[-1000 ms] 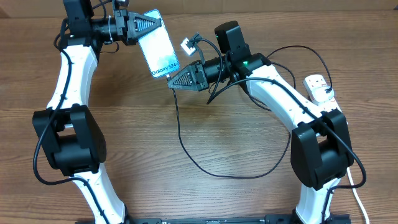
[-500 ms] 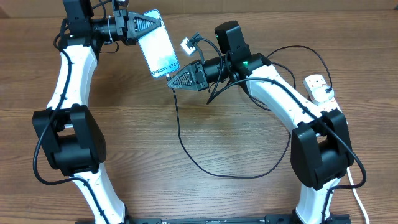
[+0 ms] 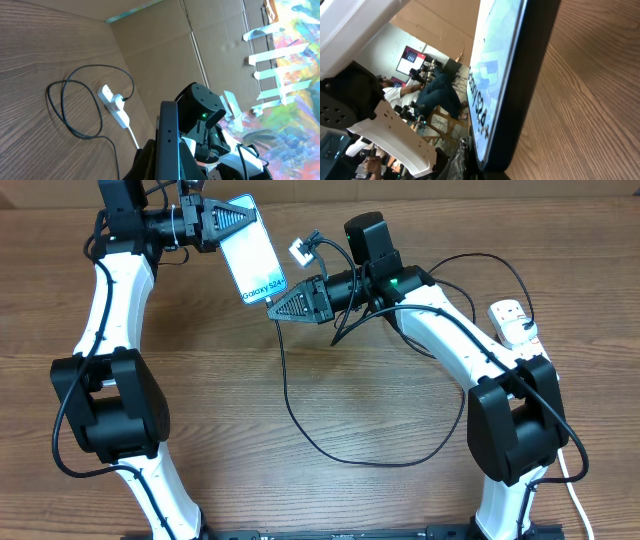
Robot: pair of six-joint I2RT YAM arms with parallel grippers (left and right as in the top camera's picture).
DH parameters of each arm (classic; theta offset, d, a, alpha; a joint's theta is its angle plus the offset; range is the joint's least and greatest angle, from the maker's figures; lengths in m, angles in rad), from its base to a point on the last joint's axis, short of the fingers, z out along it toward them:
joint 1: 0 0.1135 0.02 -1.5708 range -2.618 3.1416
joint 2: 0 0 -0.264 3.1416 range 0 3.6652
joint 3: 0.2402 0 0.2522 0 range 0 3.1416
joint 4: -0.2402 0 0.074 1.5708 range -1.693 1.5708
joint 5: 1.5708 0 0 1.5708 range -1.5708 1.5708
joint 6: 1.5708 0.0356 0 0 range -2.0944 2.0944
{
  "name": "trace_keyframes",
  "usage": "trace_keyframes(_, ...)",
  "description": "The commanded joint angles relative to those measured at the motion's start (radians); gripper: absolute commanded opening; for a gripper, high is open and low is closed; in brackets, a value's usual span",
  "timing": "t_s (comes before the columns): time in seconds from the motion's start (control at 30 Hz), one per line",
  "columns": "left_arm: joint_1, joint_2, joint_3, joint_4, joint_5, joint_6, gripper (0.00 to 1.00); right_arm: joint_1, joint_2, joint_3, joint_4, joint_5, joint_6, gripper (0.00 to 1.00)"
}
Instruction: Plug charger to phone and switch on socket
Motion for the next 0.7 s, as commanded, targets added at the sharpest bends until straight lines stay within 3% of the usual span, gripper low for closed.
trace_keyframes(0.0,-0.006,-0.011,0.013,0.004,0.039,-0.017,0.04,0.0,-0.023,0.021,0.021,0.019,0.015,0.04)
trace_keyframes(0.67,-0.006,-0.011,0.013,0.004,0.039,-0.025,0.04,0.0,-0.023,0.021,0.031,0.049,0.067,0.04)
